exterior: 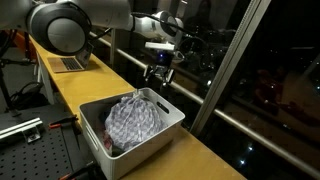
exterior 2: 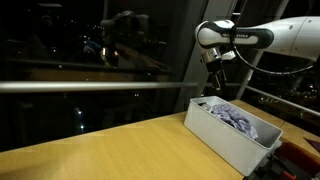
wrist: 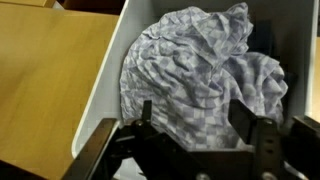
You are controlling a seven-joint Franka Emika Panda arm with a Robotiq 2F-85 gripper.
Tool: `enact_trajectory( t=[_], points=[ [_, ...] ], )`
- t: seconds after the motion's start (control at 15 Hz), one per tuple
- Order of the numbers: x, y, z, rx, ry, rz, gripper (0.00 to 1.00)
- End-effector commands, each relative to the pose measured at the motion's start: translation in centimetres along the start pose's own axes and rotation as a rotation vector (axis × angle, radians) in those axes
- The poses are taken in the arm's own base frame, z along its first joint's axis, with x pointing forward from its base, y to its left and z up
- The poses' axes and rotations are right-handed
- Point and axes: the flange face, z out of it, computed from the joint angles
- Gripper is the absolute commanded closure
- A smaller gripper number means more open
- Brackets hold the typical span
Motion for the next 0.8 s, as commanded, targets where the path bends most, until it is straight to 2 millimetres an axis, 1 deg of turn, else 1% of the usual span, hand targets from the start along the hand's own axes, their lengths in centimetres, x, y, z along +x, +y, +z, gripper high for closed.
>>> enact_trajectory(
  t=[0.0,0.27,0.4,0.73],
  points=[
    [0.8,0.5,-1.9,0.012,0.156,-0.041,0.0],
    [2.0,0.5,-3.6,0.004,0.312,-0.1,0.0],
    [2.4,0.2,-4.2,-0.001,0.36,-0.136,0.0],
    [2.8,-1.0,-5.1,0.004,0.408,-0.236,0.0]
  ],
)
